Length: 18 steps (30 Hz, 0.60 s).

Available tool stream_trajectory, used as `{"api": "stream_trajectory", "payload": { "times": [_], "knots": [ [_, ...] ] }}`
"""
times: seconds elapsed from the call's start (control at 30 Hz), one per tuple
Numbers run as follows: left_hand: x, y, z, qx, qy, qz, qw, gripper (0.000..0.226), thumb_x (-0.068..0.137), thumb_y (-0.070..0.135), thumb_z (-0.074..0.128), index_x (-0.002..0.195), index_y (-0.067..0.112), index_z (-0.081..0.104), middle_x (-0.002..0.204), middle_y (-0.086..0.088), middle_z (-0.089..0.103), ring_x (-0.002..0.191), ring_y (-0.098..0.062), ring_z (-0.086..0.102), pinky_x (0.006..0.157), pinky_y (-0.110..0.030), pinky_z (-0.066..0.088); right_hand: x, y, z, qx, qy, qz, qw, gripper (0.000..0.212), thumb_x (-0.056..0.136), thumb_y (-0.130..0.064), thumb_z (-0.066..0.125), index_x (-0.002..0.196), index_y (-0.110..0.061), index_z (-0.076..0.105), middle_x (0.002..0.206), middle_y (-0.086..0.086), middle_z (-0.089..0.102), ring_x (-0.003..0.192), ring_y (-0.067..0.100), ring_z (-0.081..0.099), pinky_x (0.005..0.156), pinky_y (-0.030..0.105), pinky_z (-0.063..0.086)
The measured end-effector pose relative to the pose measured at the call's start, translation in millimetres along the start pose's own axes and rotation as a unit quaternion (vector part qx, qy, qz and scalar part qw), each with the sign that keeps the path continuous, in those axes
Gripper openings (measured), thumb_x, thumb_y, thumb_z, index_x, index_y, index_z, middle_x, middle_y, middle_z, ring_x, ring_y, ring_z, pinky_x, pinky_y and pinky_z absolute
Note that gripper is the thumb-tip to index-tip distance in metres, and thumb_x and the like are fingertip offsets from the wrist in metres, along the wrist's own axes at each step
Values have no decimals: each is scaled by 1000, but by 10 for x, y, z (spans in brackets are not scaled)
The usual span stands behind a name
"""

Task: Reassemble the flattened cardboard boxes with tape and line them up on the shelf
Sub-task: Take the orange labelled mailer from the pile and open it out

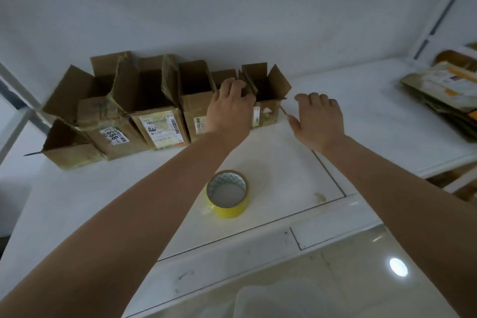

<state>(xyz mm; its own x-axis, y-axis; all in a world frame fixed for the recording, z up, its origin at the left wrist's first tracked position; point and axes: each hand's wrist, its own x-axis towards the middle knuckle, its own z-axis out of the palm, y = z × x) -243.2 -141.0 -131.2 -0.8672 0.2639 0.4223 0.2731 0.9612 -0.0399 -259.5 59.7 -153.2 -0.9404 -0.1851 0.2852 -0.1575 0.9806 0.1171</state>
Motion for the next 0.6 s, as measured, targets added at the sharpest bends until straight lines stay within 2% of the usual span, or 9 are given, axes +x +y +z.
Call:
{"api": "stream_trajectory", "payload": {
  "times": [0.23, 0.47, 0.6],
  "knots": [
    [-127, 342, 14, -18, -34, 73, 997, 41, 95, 28, 53, 134, 15, 53, 145, -12, 36, 139, -32, 25, 107, -44, 36, -669, 91, -123, -15, -30, 67, 997, 49, 99, -42, 39, 133, -8, 47, 122, 17, 57, 111, 35, 52, 94, 42, 38],
    [-134, 1046, 173, -100, -77, 165, 978, 42, 96, 30, 52, 136, 16, 52, 149, -9, 33, 139, -29, 26, 103, -41, 40, -1277, 581, -244, -39, -58, 157, 985, 49, 100, -45, 34, 133, -11, 47, 121, 14, 58, 111, 33, 53, 94, 42, 38],
    [-22, 1473, 180, -119, -73, 204, 969, 42, 95, 30, 54, 135, 15, 53, 148, -10, 36, 138, -28, 28, 101, -41, 40, -1476, 921, -266, -51, -63, 189, 979, 49, 101, -46, 33, 131, -11, 48, 120, 13, 59, 110, 34, 54, 94, 43, 38]
  ]
}}
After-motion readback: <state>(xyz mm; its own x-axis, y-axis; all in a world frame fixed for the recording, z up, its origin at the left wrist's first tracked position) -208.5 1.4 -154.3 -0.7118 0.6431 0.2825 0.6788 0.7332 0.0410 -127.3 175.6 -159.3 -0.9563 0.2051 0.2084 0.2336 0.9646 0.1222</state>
